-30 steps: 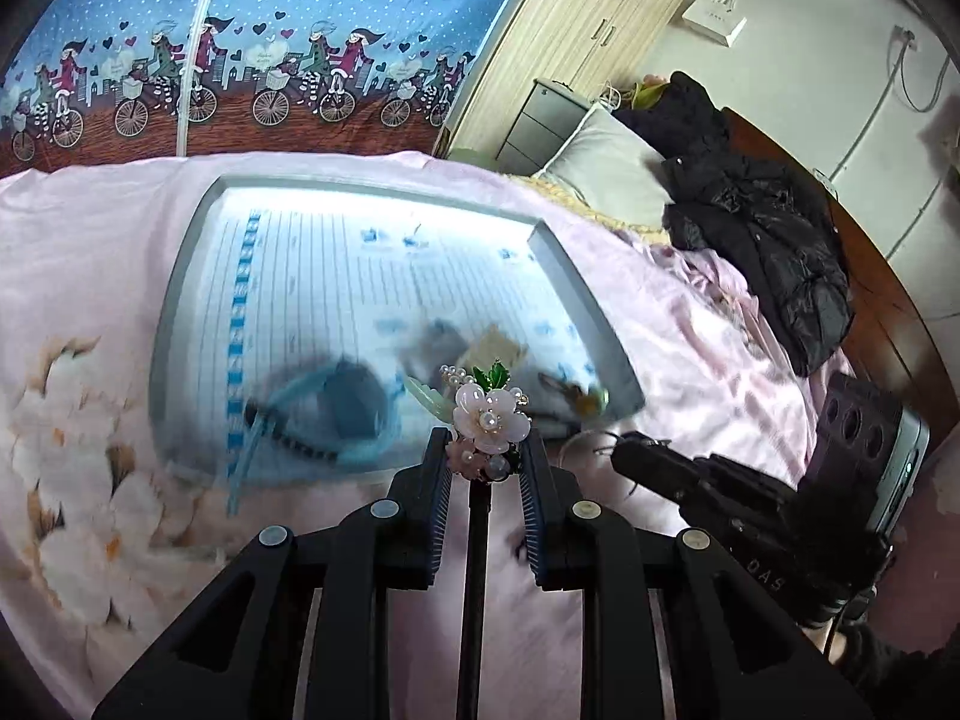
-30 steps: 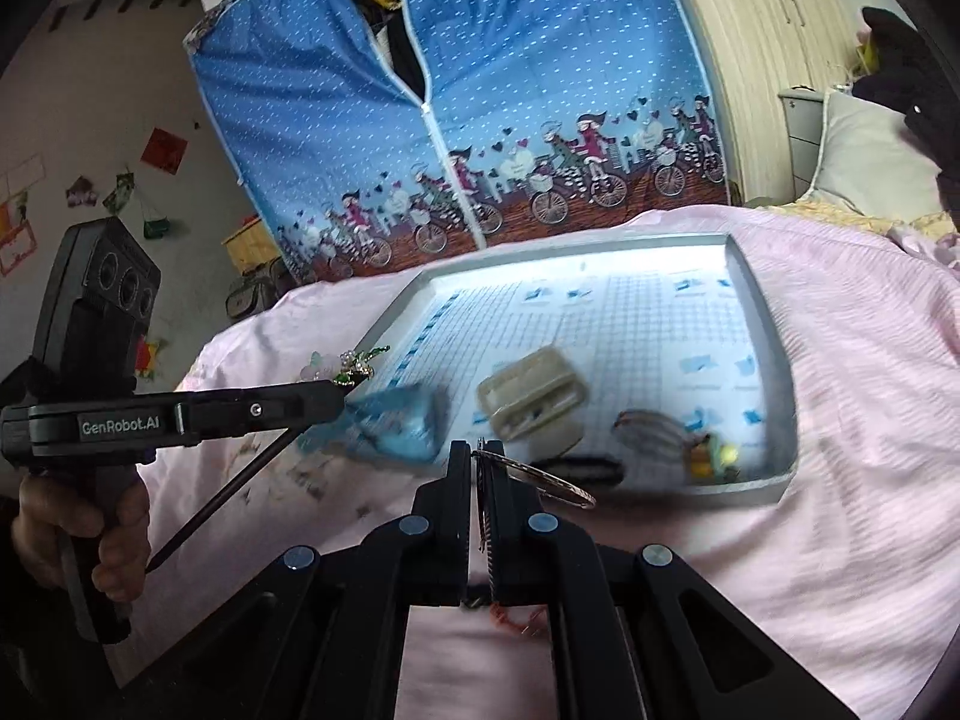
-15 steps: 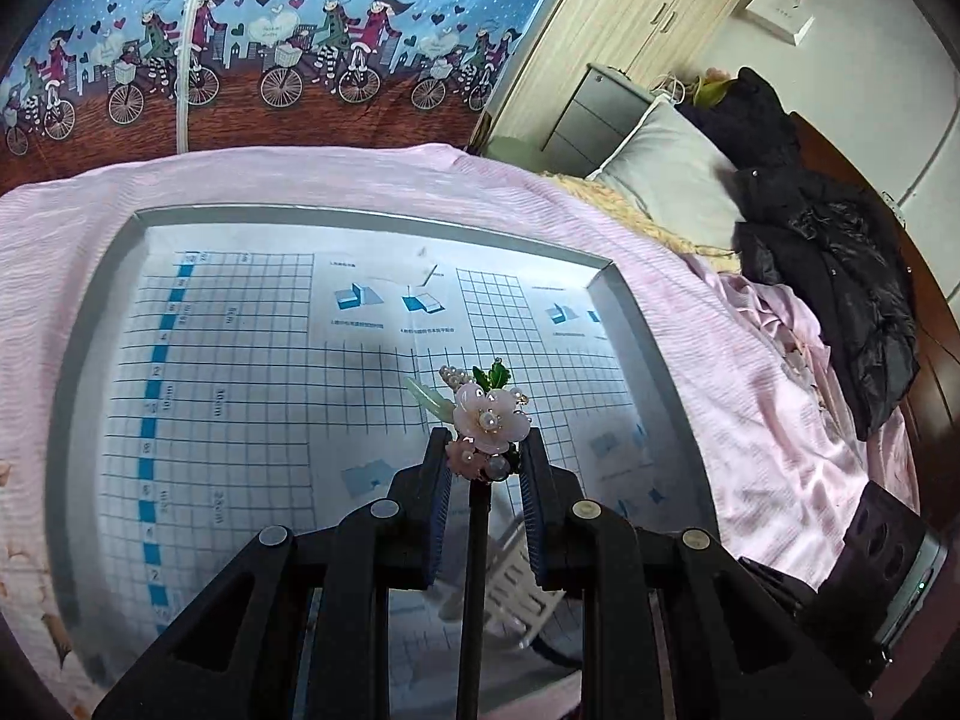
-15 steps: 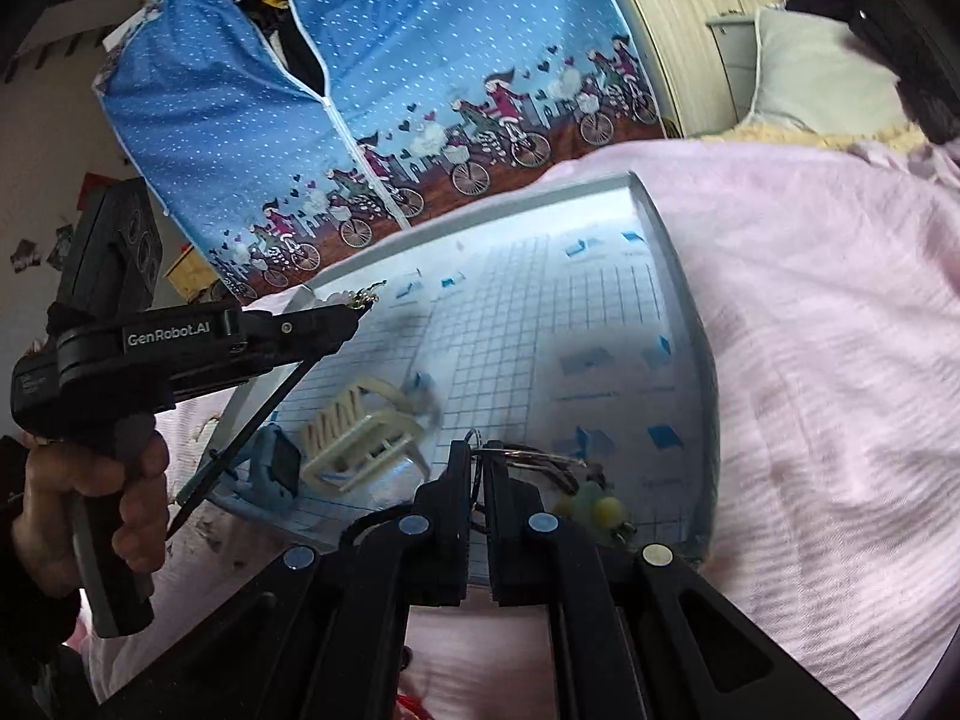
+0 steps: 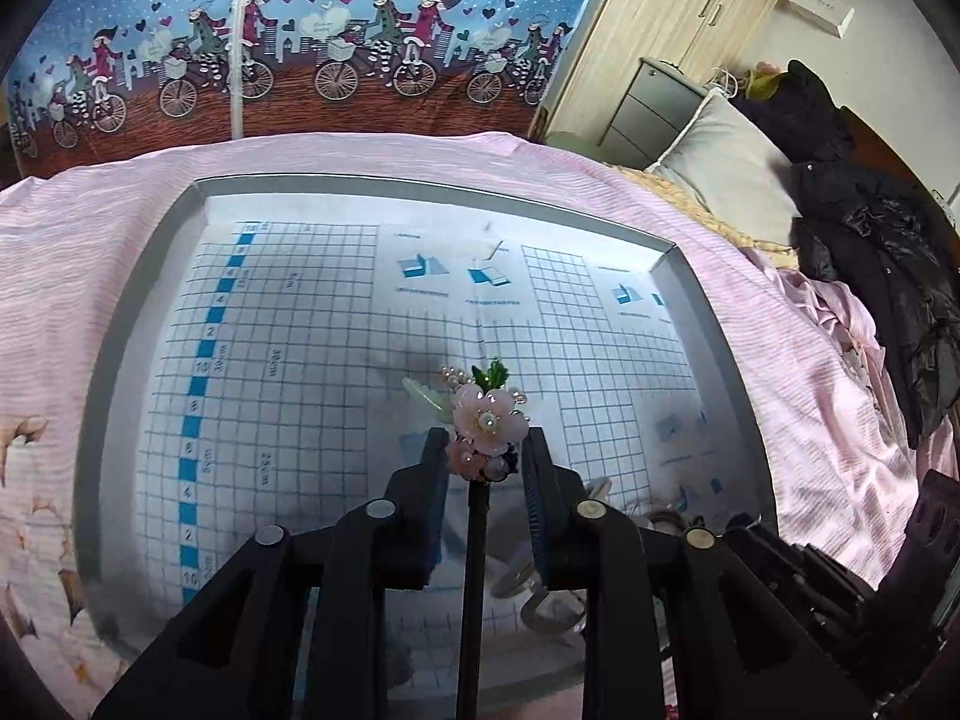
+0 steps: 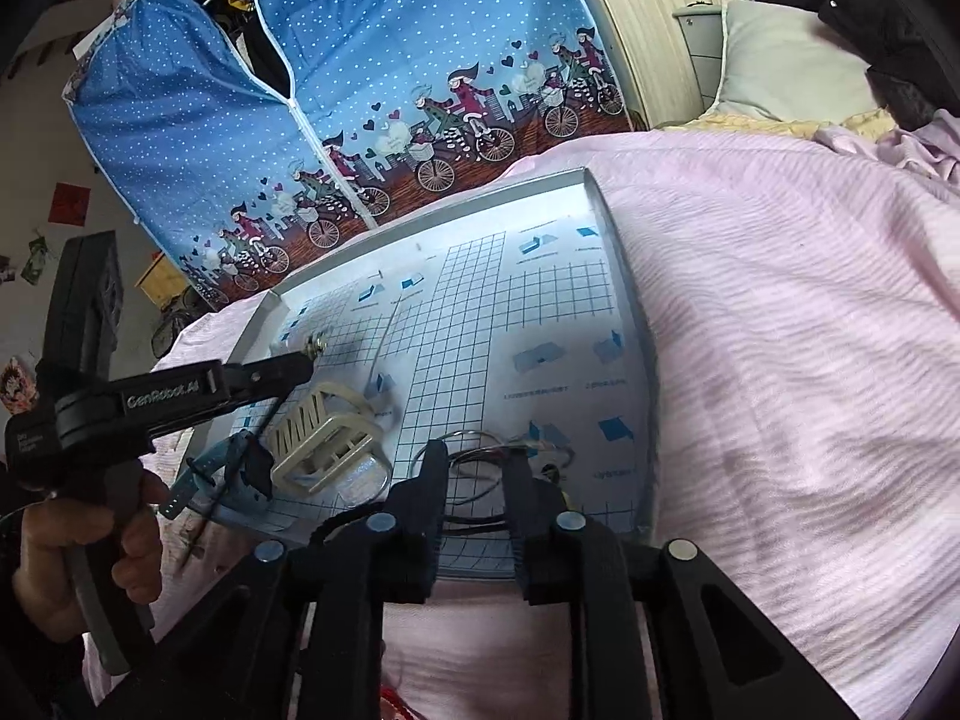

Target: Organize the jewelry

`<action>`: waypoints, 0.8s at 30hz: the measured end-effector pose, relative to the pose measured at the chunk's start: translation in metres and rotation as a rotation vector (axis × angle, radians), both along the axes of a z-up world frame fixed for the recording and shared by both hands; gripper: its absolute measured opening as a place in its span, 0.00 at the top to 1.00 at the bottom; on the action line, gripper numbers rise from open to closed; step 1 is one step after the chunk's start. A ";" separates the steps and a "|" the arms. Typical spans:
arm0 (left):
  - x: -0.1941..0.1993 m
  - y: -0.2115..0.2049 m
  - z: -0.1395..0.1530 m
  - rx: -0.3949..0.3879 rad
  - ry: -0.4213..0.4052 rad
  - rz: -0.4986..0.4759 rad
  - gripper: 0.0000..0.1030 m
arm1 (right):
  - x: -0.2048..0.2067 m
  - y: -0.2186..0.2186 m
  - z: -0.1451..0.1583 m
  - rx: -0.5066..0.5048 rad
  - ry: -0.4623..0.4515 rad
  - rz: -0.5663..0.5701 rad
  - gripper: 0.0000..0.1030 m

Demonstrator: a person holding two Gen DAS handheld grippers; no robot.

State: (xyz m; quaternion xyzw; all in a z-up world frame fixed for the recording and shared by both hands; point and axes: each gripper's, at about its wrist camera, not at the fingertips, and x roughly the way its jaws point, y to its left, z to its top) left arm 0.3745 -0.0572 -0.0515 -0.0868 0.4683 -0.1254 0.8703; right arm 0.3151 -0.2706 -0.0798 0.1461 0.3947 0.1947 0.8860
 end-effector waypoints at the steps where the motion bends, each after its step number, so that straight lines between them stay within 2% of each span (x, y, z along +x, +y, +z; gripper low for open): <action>1: -0.004 0.002 0.003 0.001 -0.009 0.012 0.65 | -0.001 -0.001 0.002 0.003 -0.001 -0.006 0.75; 2: -0.009 0.003 0.007 -0.003 -0.022 0.022 0.55 | -0.004 -0.003 0.005 0.007 -0.006 -0.013 0.66; 3: -0.014 0.005 0.013 -0.009 -0.039 0.029 0.50 | -0.006 -0.004 0.007 0.009 -0.013 -0.017 0.62; 4: -0.017 0.006 0.017 -0.012 -0.047 0.030 0.39 | -0.008 -0.004 0.009 0.007 -0.020 -0.020 0.55; 5: -0.022 0.007 0.022 -0.012 -0.053 0.034 0.34 | -0.012 -0.005 0.012 0.000 -0.028 -0.023 0.53; 7: -0.032 0.009 0.032 -0.009 -0.066 0.043 0.33 | -0.020 -0.005 0.019 -0.008 -0.047 -0.030 0.49; 9: -0.046 0.010 0.045 -0.004 -0.107 0.047 0.28 | -0.030 -0.006 0.027 -0.018 -0.073 -0.043 0.33; 10: -0.054 0.011 0.051 0.004 -0.136 0.052 0.18 | -0.036 -0.006 0.032 -0.025 -0.097 -0.051 0.21; 11: -0.063 0.012 0.057 0.018 -0.172 0.058 0.07 | -0.042 -0.004 0.037 -0.037 -0.122 -0.057 0.13; 12: -0.076 0.013 0.065 0.043 -0.228 0.069 0.04 | -0.046 -0.002 0.042 -0.057 -0.145 -0.061 0.11; 14: -0.101 0.014 0.076 0.087 -0.326 0.087 0.03 | -0.055 0.002 0.052 -0.078 -0.195 -0.056 0.07; 16: -0.124 0.018 0.082 0.109 -0.387 0.097 0.03 | -0.064 0.007 0.060 -0.082 -0.234 -0.044 0.01; 24: -0.203 0.041 0.095 0.099 -0.500 0.142 0.03 | -0.121 0.025 0.087 -0.123 -0.399 -0.009 0.00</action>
